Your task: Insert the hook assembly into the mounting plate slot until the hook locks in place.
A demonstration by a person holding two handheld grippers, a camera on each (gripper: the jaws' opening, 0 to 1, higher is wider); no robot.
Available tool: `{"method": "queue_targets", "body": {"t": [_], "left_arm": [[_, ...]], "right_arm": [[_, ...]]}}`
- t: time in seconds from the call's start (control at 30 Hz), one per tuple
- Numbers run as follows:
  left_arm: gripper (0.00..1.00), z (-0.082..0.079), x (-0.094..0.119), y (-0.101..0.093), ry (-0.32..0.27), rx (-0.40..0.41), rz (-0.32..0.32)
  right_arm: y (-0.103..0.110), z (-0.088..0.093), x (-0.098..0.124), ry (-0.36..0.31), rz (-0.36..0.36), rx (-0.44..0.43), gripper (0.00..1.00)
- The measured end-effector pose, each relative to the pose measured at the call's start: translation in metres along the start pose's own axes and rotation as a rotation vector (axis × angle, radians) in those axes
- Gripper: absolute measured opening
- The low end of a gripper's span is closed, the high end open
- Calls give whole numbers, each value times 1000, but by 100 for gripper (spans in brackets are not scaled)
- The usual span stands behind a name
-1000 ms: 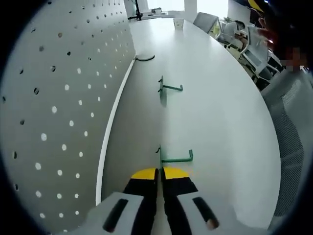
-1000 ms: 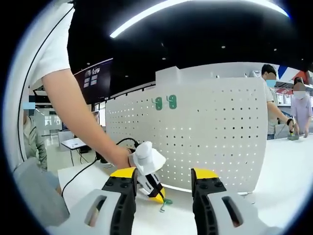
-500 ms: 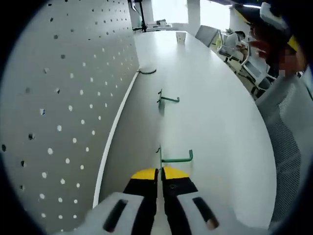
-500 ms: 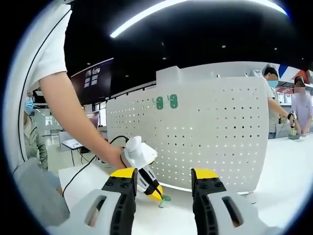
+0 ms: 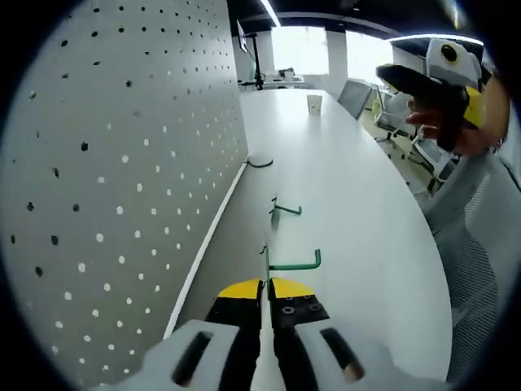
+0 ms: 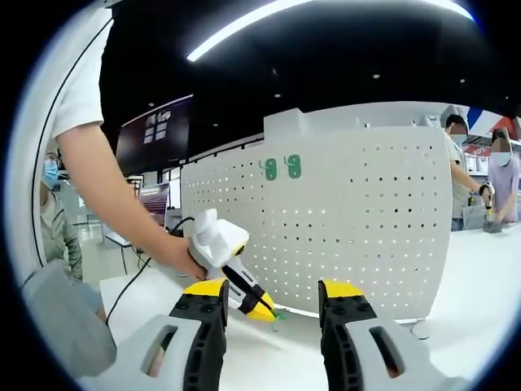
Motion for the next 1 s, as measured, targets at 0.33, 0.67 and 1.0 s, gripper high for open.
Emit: {"method": "queue_targets", "body": {"t": [0.33, 0.67, 1.0], "left_arm": [[3, -17, 19, 0, -135, 35, -69], [3, -36, 38, -9, -313, 91, -182], [3, -46, 55, -24, -483, 170, -248]], "right_arm": [[3, -1, -1, -2, -11, -9, 42], [5, -1, -1, -6, -16, -18, 42], [6, -1, -1, -6, -17, -27, 42]]}}
Point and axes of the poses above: the point that each gripper's makers call its tool centre point, and the gripper's own axes: x roughly backward along the fingers, y roughly to its left, z roughly out of its underside, the point moved 10 cm from there along x, roughly backward along the fingers, and after that the axes turned 14 degrees about -y, right-handed, at the moved point
